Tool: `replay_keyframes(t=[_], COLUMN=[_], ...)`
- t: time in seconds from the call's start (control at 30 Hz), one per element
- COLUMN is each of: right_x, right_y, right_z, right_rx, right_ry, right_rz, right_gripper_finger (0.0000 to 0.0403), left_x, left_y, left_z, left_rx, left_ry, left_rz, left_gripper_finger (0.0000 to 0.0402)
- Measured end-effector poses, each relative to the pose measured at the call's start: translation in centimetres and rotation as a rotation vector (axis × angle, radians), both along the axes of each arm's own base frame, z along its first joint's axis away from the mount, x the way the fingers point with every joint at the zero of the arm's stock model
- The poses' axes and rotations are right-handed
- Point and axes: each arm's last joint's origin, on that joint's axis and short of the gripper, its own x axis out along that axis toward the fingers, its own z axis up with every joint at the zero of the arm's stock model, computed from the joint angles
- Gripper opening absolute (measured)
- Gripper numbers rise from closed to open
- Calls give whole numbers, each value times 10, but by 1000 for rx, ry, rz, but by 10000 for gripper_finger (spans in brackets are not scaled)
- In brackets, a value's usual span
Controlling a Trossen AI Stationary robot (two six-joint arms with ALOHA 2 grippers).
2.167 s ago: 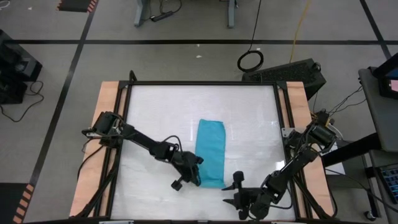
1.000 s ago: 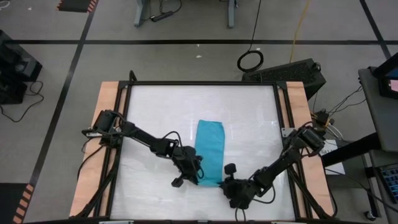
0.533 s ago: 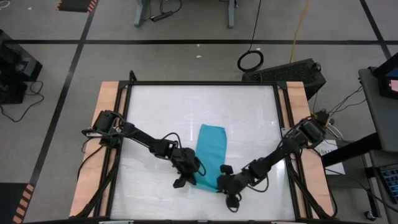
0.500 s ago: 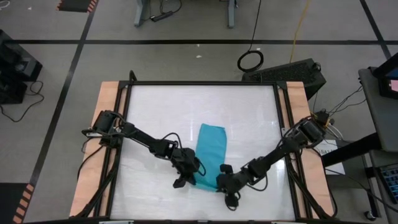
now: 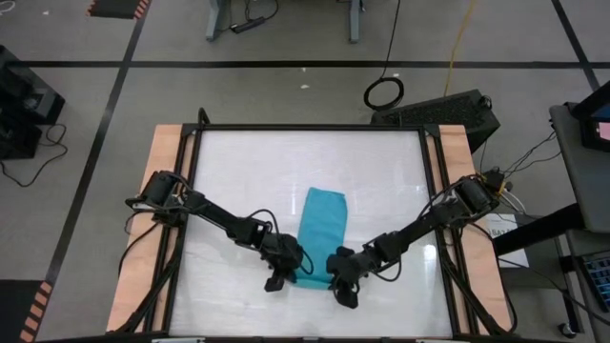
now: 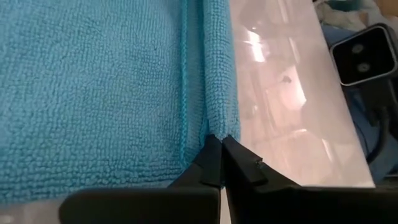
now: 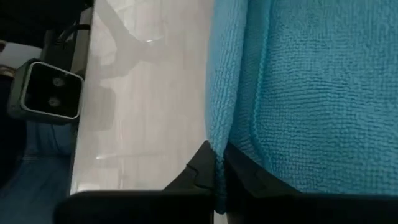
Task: Roll towel into tight, uniform cylinder
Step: Roll the blue towel
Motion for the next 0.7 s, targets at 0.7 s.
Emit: replay_keyframes(t=[0.7], right_x=[-1], right_y=[0], right_z=[-6], right_rx=[14], right_ry=[57], right_rz=[-41], right_gripper_finger=[2], left_x=[-33], left_y=[-52], left_z=[27], left_rx=[761], left_ry=[-275], left_rz=[-60], left_gripper_finger=[150])
